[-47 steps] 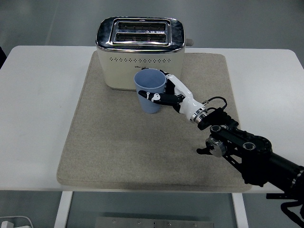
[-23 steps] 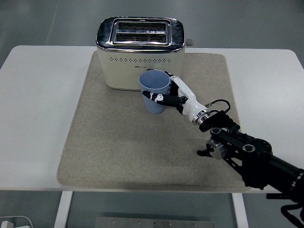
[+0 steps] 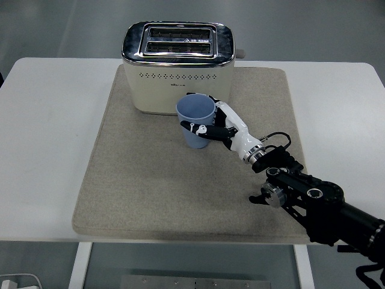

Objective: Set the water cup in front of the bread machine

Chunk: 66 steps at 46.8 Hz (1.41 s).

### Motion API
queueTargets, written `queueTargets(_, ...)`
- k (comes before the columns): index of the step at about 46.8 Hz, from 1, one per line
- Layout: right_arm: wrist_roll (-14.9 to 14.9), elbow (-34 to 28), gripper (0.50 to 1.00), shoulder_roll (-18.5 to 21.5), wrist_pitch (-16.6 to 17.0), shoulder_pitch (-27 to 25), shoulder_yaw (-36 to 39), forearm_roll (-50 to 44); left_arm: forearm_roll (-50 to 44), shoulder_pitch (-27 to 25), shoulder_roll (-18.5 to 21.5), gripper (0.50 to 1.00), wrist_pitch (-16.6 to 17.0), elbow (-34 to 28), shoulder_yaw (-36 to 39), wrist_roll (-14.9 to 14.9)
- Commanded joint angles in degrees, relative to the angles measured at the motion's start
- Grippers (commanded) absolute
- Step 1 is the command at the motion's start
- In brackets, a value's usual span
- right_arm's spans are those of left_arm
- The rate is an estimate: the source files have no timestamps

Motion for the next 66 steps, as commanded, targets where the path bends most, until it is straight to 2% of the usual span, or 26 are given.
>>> queueTargets(1,0.08,-0.01,0.897,0.0,0.0,0.0,0.0,0.08,0.0,0.0,0.0,1.0,0.01,0.09,0.0,-0.05)
queueTargets(10,0.08,0.07,0.897,0.0,0.0,0.08,-0.09,0.08,0.0,0.0,0.0,1.0,0.01,0.18,0.0,0.04)
queueTargets(15,0.08,0.16,0.913,0.0,0.09,0.26,-0.09,0.08,0.0,0.0,0.0,1.0,0.01,0.18,0.0,0.04)
queueTargets(66,0.08,2.18,0.917,0.0,0.18,0.17,-0.09,-0.01,0.0,0.0,0.0,1.0,0.01,0.53,0.0,-0.05)
